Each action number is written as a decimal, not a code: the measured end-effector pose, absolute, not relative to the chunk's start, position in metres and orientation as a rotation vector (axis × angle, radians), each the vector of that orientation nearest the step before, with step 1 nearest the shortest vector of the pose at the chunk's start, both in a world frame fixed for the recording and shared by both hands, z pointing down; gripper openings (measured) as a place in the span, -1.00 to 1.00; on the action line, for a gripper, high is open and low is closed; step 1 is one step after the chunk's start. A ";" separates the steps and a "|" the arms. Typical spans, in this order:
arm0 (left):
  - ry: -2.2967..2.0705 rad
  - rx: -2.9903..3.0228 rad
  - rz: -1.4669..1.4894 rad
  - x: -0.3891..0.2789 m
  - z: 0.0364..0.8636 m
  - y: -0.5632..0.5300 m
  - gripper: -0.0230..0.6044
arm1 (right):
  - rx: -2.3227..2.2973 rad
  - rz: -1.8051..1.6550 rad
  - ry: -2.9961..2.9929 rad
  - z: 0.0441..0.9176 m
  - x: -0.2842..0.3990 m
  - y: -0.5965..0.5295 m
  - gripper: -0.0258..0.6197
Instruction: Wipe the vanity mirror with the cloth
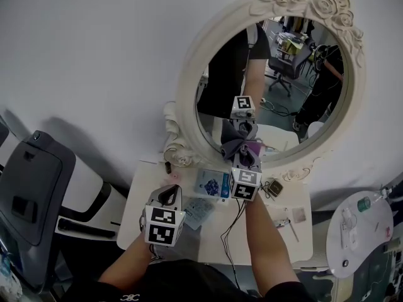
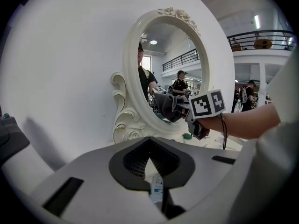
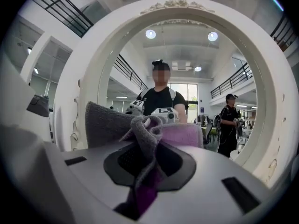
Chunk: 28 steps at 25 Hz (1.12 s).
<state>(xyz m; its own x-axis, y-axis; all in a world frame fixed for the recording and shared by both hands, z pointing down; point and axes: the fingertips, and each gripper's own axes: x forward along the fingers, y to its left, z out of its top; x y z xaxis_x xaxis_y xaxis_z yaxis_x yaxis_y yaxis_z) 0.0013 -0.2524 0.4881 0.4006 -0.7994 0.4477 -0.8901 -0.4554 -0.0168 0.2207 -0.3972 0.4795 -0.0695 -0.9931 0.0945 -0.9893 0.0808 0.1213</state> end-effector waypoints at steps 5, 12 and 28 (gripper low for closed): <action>-1.505 2.420 0.554 -0.004 0.482 -0.246 -0.93 | 1.986 0.269 -2.164 0.523 0.228 -0.401 -0.75; -1.514 2.431 0.520 -0.003 0.476 -0.238 -0.93 | 1.990 0.576 -1.971 0.561 0.251 -0.387 -0.75; -1.468 2.457 0.457 0.012 0.481 -0.249 -0.93 | 2.139 -0.053 -2.282 0.432 0.202 -0.236 -0.75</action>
<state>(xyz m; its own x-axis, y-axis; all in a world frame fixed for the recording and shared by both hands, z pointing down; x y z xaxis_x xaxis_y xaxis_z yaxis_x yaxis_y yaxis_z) 0.0121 -0.2491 0.4808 0.4457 -0.8081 0.3850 -0.8839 -0.4653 0.0468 0.2021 -0.2363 0.4324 -0.0649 -0.9978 -0.0140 -0.9974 0.0644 0.0337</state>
